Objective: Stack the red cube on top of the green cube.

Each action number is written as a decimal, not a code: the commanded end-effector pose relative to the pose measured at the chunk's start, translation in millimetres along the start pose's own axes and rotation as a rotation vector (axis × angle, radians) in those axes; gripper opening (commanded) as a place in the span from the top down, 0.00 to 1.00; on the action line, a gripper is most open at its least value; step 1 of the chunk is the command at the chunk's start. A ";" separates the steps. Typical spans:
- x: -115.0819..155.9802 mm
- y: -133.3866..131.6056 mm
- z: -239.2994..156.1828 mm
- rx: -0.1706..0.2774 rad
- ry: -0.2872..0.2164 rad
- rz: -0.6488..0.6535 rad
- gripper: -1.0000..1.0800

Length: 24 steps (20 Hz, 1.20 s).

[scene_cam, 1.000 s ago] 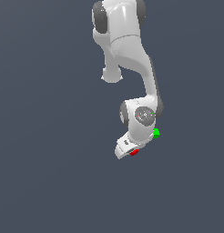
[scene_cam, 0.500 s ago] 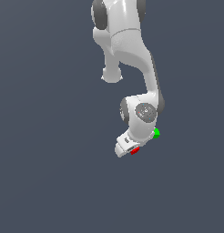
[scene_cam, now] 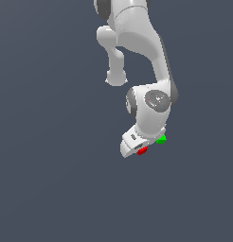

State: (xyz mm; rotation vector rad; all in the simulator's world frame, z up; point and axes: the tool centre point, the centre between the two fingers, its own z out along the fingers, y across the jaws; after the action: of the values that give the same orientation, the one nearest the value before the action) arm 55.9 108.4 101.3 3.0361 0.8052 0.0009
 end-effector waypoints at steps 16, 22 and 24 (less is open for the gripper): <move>-2.7 -23.8 -9.1 0.000 0.000 0.000 1.00; -9.4 -72.4 7.8 0.001 0.000 0.000 1.00; -11.8 -91.7 14.5 0.001 0.000 0.000 1.00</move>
State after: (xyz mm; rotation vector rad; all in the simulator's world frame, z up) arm 9.3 170.0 91.5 3.0370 0.8040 0.0001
